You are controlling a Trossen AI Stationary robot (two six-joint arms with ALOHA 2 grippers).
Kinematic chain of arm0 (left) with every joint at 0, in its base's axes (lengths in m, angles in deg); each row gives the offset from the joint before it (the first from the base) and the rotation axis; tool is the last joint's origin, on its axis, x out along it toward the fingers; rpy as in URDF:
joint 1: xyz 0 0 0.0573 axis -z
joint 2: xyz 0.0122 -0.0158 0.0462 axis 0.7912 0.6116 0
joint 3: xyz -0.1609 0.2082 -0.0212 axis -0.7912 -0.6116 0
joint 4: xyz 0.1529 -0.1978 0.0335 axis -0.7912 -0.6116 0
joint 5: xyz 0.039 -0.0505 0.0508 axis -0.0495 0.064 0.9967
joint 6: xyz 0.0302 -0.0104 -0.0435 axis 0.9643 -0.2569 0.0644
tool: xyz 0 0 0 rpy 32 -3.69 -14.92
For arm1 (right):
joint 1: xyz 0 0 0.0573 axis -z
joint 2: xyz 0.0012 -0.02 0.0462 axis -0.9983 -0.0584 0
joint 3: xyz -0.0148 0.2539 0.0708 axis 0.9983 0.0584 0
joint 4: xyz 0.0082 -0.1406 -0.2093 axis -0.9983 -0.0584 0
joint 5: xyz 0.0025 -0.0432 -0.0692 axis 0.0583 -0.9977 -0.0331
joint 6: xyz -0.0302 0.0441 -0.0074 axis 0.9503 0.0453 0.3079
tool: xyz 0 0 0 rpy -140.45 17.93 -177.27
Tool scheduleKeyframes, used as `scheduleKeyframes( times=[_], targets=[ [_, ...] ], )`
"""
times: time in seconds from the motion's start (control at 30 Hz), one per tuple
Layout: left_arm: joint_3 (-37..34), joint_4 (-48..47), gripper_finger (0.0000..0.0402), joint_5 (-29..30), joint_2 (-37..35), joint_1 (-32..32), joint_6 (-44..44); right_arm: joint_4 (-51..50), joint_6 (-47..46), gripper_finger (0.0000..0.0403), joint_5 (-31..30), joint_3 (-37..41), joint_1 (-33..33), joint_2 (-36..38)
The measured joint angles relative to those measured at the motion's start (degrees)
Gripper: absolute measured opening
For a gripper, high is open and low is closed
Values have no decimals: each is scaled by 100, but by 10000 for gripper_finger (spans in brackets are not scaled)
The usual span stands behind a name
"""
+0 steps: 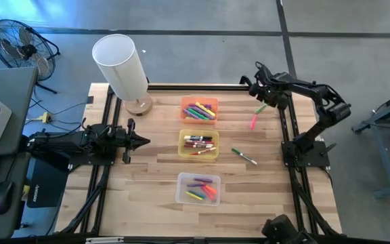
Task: Pick & Place Markers
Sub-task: Put the green pen into the white bin
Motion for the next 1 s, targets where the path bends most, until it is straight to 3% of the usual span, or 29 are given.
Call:
scheduleKeyframes(
  times=[0.3,0.47,0.63,0.83,1.0],
  targets=[
    [0,0,1,0,0,0,0,116,-341,140,274,-30,-332,-926],
    [0,2,1,0,0,0,0,183,-55,105,307,-46,-492,-1186],
    [0,2,1,1,0,0,0,159,289,28,129,-46,-628,-1200],
    [0,2,1,0,0,0,0,147,287,32,9,-4,-815,-1063],
    [0,2,1,3,0,0,0,-151,324,30,148,62,-908,-435]
  ],
)
